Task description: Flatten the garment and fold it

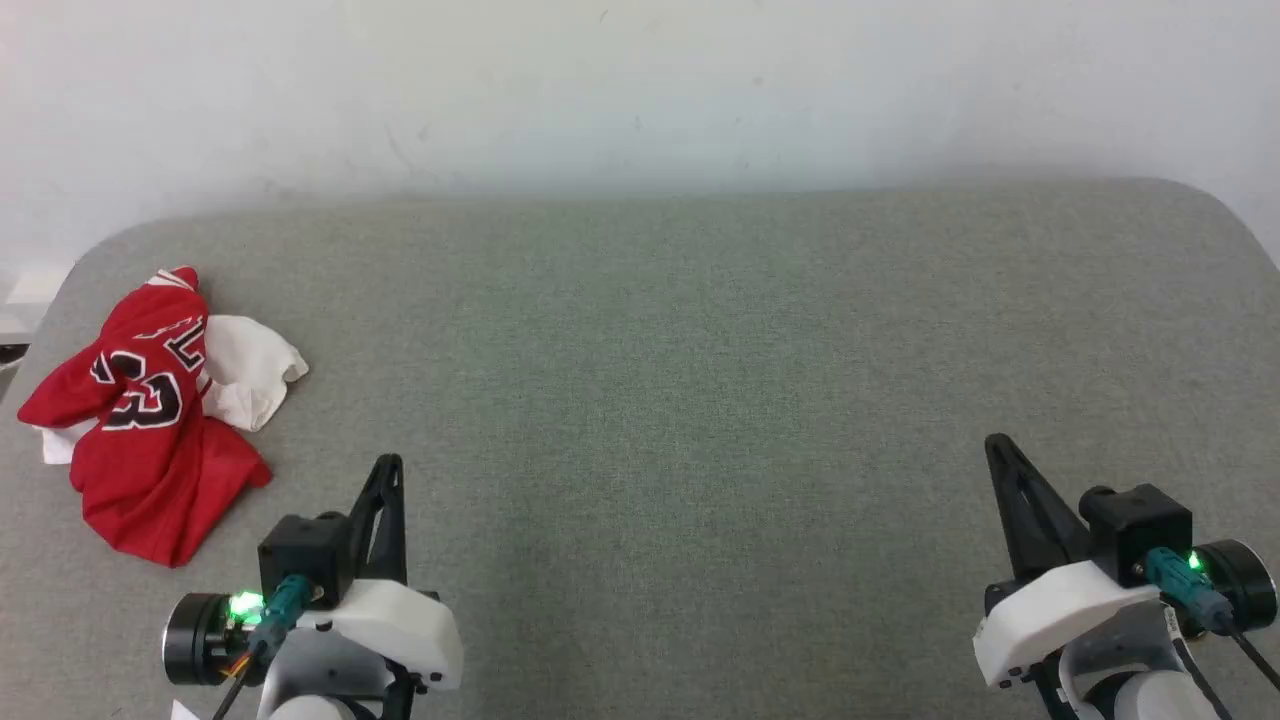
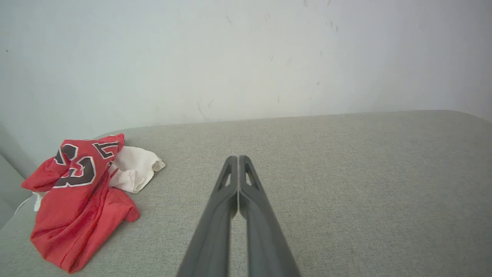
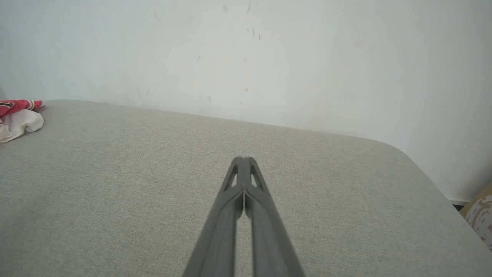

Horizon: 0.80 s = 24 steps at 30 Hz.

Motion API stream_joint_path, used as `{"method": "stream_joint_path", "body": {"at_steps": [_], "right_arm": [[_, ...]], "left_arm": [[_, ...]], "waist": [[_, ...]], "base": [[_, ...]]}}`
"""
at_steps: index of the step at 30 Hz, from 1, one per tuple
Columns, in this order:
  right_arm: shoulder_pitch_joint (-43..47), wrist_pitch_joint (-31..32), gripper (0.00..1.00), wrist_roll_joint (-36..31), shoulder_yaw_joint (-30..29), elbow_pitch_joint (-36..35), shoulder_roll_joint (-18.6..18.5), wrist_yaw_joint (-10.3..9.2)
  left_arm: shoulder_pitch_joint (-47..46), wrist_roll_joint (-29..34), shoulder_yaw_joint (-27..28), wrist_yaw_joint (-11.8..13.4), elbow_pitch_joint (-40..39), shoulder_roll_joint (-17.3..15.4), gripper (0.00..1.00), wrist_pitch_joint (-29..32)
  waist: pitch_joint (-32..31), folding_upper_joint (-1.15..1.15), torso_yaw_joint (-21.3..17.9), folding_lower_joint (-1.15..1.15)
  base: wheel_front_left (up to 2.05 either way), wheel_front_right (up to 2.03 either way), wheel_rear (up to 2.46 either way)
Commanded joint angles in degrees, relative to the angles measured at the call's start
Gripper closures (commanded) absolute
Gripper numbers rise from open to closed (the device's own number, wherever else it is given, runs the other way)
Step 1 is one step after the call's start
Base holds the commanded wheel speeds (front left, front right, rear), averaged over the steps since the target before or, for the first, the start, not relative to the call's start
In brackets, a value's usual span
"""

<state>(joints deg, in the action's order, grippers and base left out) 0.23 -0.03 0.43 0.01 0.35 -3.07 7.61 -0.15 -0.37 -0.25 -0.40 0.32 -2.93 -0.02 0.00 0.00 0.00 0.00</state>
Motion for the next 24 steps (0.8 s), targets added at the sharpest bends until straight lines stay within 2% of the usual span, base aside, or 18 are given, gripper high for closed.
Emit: {"method": "stream_joint_path", "body": {"at_steps": [1, 24], "right_arm": [[-0.23, 0.03, 1.0, -0.43, -0.01, -0.35, 0.19, -0.12], [-0.23, 0.03, 1.0, -0.43, -0.01, -0.35, 0.19, -0.12]], "left_arm": [[0.15, 0.37, 0.25, 0.4, -0.32, 0.05, 1.0, 0.02], [0.15, 0.37, 0.25, 0.4, -0.32, 0.05, 1.0, 0.02]], "waist": [[0.0, 0.0, 0.0, 0.0], [0.0, 0.0, 0.0, 0.0]], "base": [[0.0, 0.0, 0.0], [0.0, 0.0, 0.0]]}}
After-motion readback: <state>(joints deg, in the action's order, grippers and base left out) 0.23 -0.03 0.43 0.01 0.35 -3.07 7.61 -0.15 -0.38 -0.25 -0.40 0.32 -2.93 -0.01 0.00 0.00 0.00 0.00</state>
